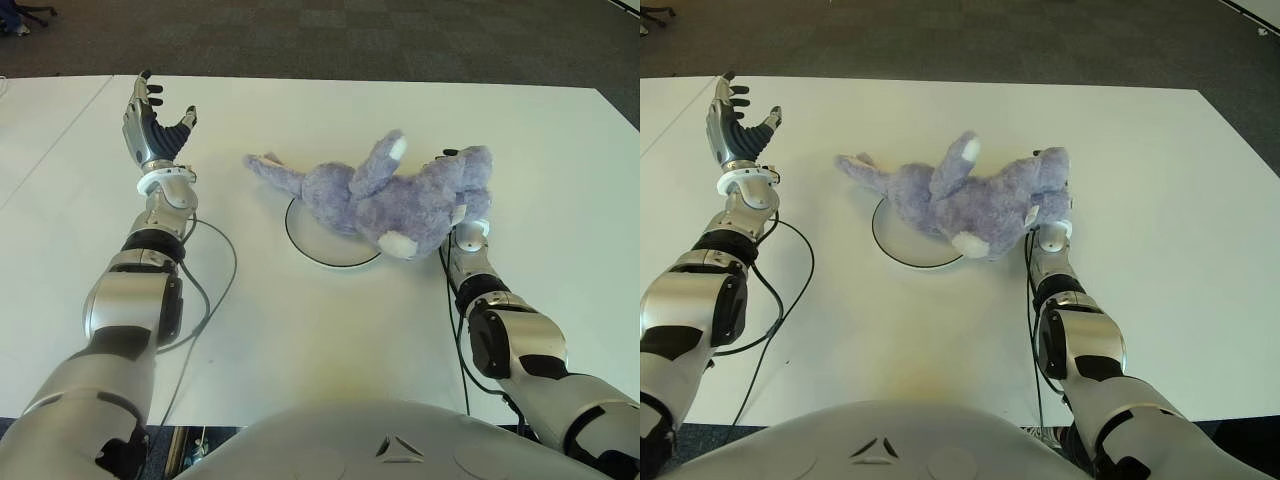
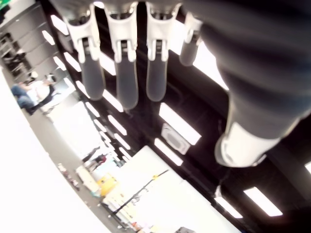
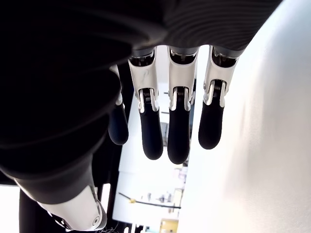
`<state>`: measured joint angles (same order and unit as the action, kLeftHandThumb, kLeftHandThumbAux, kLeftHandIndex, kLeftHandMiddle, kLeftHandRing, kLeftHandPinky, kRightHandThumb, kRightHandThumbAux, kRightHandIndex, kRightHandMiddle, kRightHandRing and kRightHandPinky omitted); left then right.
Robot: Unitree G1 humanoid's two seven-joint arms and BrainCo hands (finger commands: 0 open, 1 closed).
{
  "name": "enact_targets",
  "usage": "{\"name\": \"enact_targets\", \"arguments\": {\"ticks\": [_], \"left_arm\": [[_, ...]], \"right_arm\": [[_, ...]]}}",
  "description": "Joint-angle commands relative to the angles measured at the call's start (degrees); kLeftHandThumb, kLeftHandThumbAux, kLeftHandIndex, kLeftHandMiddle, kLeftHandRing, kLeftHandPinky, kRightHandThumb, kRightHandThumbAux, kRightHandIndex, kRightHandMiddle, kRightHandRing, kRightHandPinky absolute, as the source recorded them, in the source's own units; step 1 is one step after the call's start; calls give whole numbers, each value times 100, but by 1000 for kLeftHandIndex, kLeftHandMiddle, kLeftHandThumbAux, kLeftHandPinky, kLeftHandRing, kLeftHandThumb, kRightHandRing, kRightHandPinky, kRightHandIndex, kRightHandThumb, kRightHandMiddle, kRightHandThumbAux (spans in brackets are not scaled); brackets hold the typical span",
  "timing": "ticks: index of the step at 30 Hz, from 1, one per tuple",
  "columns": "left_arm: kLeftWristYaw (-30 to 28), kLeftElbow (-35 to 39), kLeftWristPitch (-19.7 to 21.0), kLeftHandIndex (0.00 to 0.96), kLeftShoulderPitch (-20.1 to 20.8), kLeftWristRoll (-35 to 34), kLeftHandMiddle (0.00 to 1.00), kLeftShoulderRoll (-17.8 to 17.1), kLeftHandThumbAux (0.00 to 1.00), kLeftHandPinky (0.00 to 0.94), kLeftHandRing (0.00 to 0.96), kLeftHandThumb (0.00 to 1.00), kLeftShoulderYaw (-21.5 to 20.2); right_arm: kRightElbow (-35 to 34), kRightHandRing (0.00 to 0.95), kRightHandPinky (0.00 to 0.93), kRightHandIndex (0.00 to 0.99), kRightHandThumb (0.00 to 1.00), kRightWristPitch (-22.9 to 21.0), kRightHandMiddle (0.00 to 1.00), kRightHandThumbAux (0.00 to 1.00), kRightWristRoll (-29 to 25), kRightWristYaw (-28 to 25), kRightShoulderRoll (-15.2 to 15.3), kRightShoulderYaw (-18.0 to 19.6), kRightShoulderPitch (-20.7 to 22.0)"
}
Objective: Put the doll into the plate.
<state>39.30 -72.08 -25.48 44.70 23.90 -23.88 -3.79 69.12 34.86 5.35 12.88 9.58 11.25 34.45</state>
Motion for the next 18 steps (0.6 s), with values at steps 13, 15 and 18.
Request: {"name": "enact_targets", "arguments": {"ticks": [13, 15, 18], "left_arm": [[-1671, -578, 1547, 61, 194, -989, 159, 659, 637, 336, 261, 0, -472], [-1828, -572, 1584, 68, 108, -1134, 179, 753, 625, 342, 271, 0, -562], [-1966, -536, 1406, 95, -159, -1484, 216, 1075, 618, 332, 288, 0, -837]], "right_arm": [[826, 370, 369, 278, 279, -558, 349, 809, 56, -59, -449, -60, -1311], [826, 369, 368, 279, 281, -559, 348, 807, 43, -77, -447, -49, -1318], [825, 366, 362, 277, 280, -560, 347, 804, 43, -82, -439, -49, -1319]]}}
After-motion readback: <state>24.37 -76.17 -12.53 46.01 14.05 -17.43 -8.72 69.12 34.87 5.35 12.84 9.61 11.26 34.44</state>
